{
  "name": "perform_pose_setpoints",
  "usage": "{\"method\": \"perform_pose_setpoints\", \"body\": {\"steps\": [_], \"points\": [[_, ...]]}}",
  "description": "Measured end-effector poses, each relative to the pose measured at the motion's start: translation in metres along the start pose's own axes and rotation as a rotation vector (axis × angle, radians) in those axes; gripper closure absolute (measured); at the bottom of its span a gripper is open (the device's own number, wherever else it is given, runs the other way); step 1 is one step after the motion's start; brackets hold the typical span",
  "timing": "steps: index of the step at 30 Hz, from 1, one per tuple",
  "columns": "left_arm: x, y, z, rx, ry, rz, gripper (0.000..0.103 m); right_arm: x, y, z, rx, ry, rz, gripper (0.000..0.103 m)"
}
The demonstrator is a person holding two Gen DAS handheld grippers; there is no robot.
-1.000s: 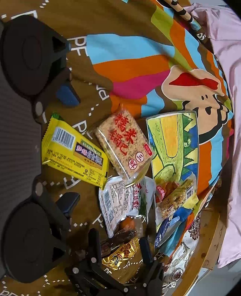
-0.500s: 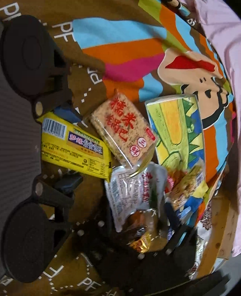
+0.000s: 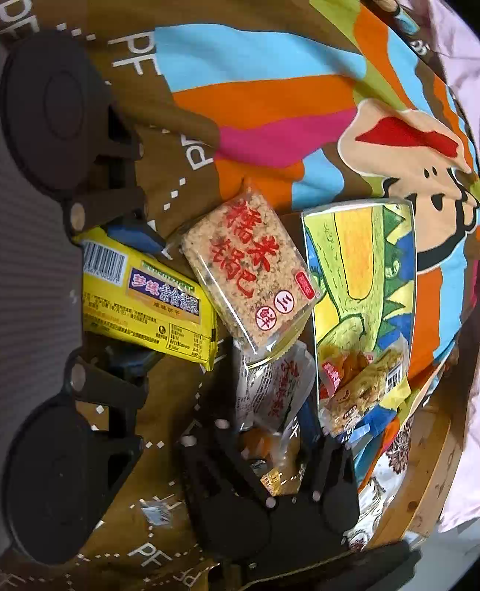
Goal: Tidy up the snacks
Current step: 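Lift the yellow bar with the left tool while the right tool lifts the white bag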
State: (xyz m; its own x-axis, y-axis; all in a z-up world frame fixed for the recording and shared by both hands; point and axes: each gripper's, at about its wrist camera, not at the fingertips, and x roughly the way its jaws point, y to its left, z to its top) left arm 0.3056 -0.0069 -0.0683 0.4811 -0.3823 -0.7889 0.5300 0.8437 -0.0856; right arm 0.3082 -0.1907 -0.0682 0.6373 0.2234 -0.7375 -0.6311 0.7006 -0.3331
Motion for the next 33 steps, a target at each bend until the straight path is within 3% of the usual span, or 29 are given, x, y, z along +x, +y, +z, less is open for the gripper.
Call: {"method": "perform_pose_setpoints", "body": {"steps": [3, 7, 10, 19, 24, 27, 33], "points": [[-0.002, -0.001, 0.002, -0.027, 0.012, 0.006, 0.046, 0.0, 0.005, -0.001, 0.003, 0.003, -0.042, 0.041], [-0.008, -0.003, -0.001, -0.08, 0.021, 0.02, 0.047, -0.004, 0.022, 0.0, -0.005, 0.007, -0.101, 0.059], [-0.016, -0.008, -0.006, -0.106, 0.023, 0.052, 0.047, -0.015, 0.036, -0.003, -0.035, -0.001, -0.146, 0.063], [-0.04, -0.029, -0.016, -0.18, -0.016, 0.099, 0.049, -0.067, 0.054, -0.012, -0.054, -0.072, -0.202, 0.064], [-0.054, -0.031, -0.013, -0.237, -0.034, 0.119, 0.05, -0.088, 0.052, -0.021, 0.016, -0.119, -0.224, 0.064], [-0.063, -0.035, -0.007, -0.227, -0.066, 0.127, 0.062, -0.098, 0.046, -0.024, 0.067, -0.148, -0.225, 0.064], [-0.051, -0.036, -0.004, -0.215, -0.02, 0.158, 0.063, -0.101, 0.043, -0.026, 0.08, -0.154, -0.221, 0.063]]}}
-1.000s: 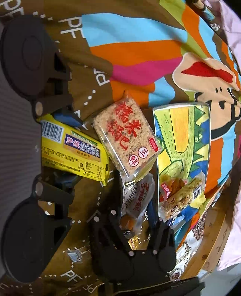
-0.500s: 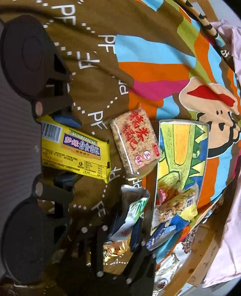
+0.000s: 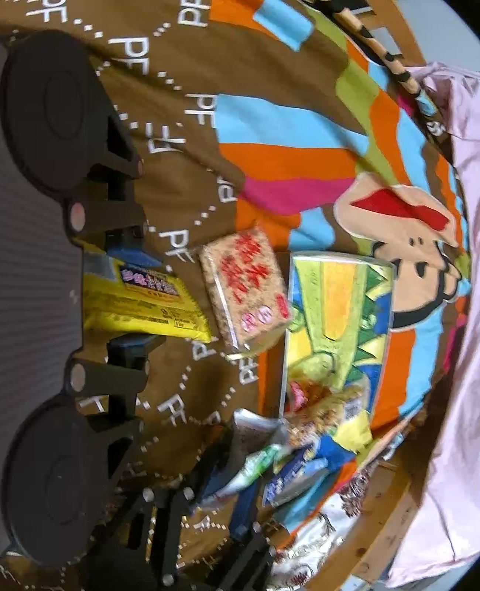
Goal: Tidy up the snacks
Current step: 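Lift the yellow bar with the left tool while the right tool lifts the white bag, then place the yellow bar in the tray with the left tool while the right tool places the white bag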
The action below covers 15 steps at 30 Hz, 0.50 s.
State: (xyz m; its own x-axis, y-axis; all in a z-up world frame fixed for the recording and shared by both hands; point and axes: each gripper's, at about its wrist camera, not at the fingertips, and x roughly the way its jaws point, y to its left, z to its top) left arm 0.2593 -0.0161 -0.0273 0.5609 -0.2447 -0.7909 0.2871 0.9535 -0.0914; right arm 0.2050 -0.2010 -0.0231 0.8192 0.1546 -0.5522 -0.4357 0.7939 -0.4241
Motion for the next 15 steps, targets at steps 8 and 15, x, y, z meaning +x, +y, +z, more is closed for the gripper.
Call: {"method": "perform_pose_setpoints", "body": {"steps": [8, 15], "points": [[-0.002, 0.021, -0.006, -0.068, 0.021, 0.003, 0.081, 0.001, -0.001, 0.002, 0.019, -0.019, 0.016, 0.063], [-0.007, 0.032, -0.006, -0.117, 0.011, -0.012, 0.091, -0.002, 0.006, 0.009, 0.0, -0.043, 0.022, 0.063]]}}
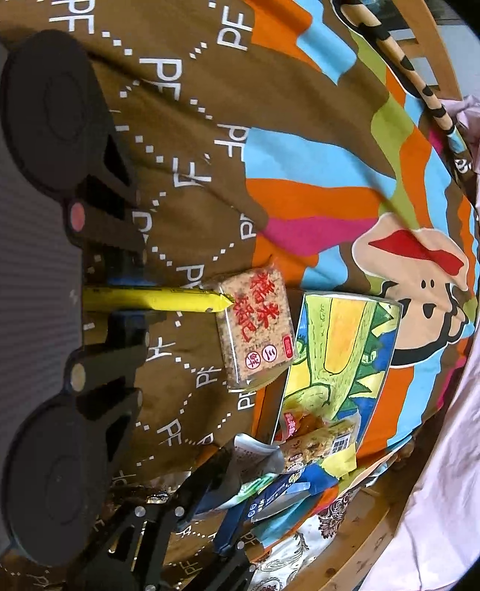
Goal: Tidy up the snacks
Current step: 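Place the yellow bar in the tray with the left tool while the right tool places the white bag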
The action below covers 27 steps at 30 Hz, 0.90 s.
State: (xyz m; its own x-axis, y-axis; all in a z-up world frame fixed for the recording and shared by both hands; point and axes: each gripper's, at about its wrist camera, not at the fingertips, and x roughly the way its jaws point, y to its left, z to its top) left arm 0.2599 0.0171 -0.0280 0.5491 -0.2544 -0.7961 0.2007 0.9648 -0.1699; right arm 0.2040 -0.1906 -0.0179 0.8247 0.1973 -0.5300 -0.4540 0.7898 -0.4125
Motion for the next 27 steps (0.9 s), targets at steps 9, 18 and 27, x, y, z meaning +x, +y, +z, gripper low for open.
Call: {"method": "perform_pose_setpoints", "body": {"steps": [9, 18, 27], "points": [[-0.026, 0.006, 0.015, -0.104, -0.061, -0.104, 0.091, -0.011, -0.007, 0.008, 0.008, -0.033, -0.03, 0.063], [0.008, -0.029, 0.077, -0.114, -0.166, -0.199, 0.091, 0.003, -0.056, 0.015, 0.01, 0.002, -0.168, 0.063], [0.081, -0.05, 0.139, -0.115, -0.212, -0.243, 0.091, 0.058, -0.13, 0.01, 0.105, 0.107, -0.343, 0.063]]}}
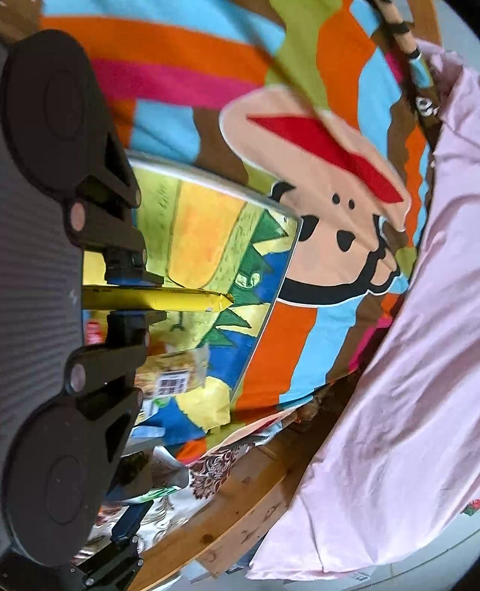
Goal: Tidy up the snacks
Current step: 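Place the yellow bar in the tray with the left tool while the right tool places the white bag, then open both tools and move them back over the remaining snacks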
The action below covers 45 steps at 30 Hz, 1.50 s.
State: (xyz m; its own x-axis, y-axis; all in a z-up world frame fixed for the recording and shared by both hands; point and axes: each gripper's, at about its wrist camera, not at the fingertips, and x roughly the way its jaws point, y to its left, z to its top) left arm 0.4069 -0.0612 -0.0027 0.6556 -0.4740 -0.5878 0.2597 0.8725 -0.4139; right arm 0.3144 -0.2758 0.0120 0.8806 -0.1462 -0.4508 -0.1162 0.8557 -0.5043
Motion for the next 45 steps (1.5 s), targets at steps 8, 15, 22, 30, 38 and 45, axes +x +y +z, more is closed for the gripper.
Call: {"method": "perform_pose_setpoints", "body": {"steps": [8, 15, 22, 30, 38, 45], "points": [[0.053, 0.003, 0.013, -0.011, 0.035, -0.004, 0.091, 0.061, -0.007, 0.003, 0.042, 0.07, 0.026, 0.062], [0.071, 0.006, 0.004, 0.008, 0.092, 0.035, 0.09, 0.084, 0.005, -0.002, 0.037, 0.114, 0.064, 0.053], [0.063, 0.002, 0.0, 0.032, 0.084, 0.101, 0.048, 0.074, 0.003, -0.005, 0.05, 0.099, 0.067, 0.029], [0.022, -0.013, 0.001, 0.054, -0.004, 0.113, 0.013, 0.037, -0.016, 0.004, 0.12, 0.039, 0.039, 0.009], [-0.039, -0.035, -0.012, 0.111, -0.106, 0.127, 0.001, -0.028, -0.028, 0.006, 0.201, -0.036, 0.032, 0.001], [-0.09, -0.049, -0.042, 0.165, -0.178, 0.154, 0.0, -0.091, -0.033, -0.003, 0.281, -0.128, 0.057, 0.001]]}}
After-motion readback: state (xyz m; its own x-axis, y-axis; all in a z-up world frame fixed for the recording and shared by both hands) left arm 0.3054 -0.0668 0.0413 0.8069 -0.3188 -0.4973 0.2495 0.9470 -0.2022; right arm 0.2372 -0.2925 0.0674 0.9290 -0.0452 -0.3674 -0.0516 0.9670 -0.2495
